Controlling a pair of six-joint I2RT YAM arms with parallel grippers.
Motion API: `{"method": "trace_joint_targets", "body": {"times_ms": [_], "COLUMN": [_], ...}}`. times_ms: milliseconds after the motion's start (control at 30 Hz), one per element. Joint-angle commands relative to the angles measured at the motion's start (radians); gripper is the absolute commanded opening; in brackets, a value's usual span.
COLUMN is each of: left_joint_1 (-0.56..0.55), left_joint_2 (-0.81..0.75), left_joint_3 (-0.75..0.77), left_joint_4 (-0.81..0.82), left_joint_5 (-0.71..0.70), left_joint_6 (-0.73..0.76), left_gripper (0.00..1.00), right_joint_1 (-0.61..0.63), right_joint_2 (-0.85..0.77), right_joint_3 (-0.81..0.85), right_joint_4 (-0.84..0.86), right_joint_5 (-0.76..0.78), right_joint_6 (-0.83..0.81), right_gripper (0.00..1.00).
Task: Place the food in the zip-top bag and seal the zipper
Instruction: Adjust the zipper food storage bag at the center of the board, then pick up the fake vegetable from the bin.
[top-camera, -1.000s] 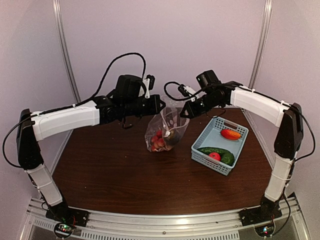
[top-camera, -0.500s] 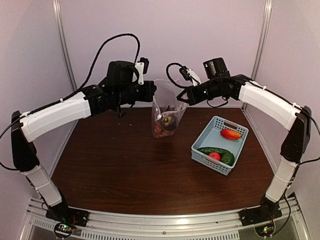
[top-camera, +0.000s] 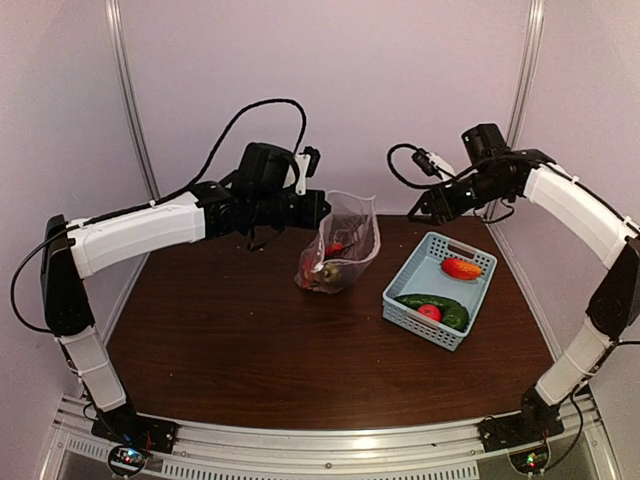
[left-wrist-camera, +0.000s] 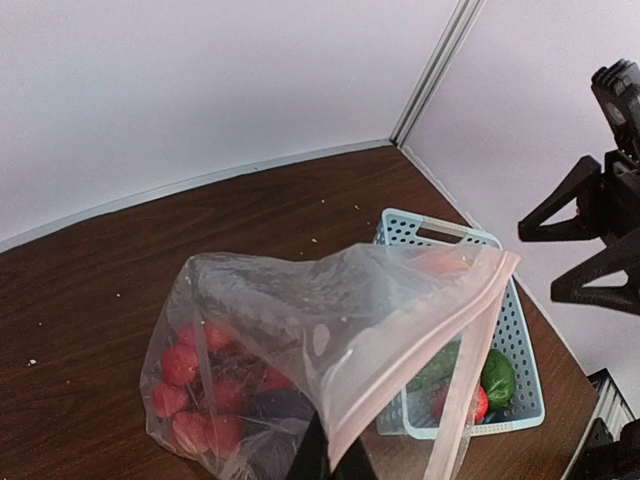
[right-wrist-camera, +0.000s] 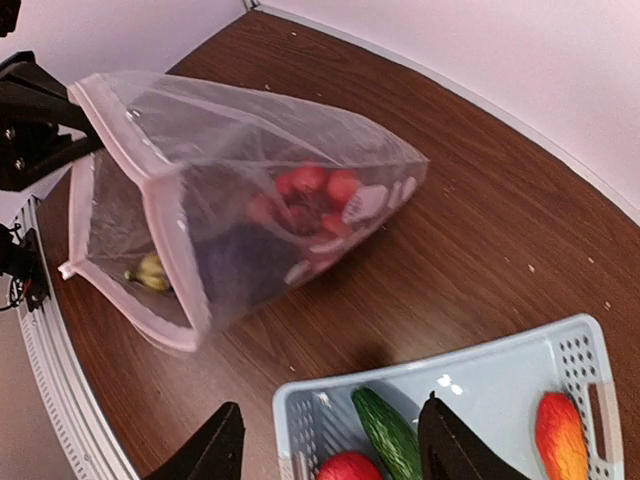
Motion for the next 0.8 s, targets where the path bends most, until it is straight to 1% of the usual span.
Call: {"method": "trace_joint_targets", "body": {"times_ms": [0, 67, 100, 200, 300, 400, 533, 700, 767], "left_joint_1": [0.002, 0.002, 0.003, 0.003, 0.002, 0.003, 0.003, 0.004, 0.004], "left_joint_2": [-0.01, -0.011, -0.013, -0.018, -0.024, -0.031, -0.039, -0.053, -0.055], "left_joint_3": [-0.015, -0.018, -0.021, -0.027, -0.031, -0.034, -0.038, -0.052, -0.053], "left_joint_4": [0.045, 0.044, 0.045, 0.045, 0.043, 0.035, 0.021, 0.016, 0.015], "left_joint_5": [0.034, 0.037, 0.038, 0.039, 0.039, 0.039, 0.035, 0.027, 0.028], "left_joint_6": [-0.029, -0.035, -0.037, -0.042, -0.045, -0.045, -0.042, -0.044, -0.043], "left_gripper": [0.0, 0.0, 0.0, 0.0, 0.0, 0.0, 0.0, 0.0, 0.0], "right_joint_1": [-0.141, -0.163, -0.163, -0.163, -0.162, -0.163, -0.157, -0.152, -0.153], "right_joint_2": [-0.071, -0.078, -0.08, -0.083, -0.075, -0.046, 0.019, 0.104, 0.145], "right_joint_3": [-0.088, -0.138, -0.168, -0.263, -0.323, -0.34, -0.338, -0.337, -0.318], "right_joint_4": [-0.257, -0.339, -0.364, -0.364, -0.303, -0.258, -0.231, -0.19, -0.174], "right_joint_5": [-0.086, -0.043, -0.008, 0.035, 0.067, 0.077, 0.086, 0.088, 0.111], "right_joint_6": [-0.273, -0.412, -0.453, -0.507, -0.484, -0.475, -0.492, -0.505, -0.501], "right_gripper": [0.62, 0.62, 0.61, 0.58, 0.58, 0.58, 0.55, 0.53, 0.49]}}
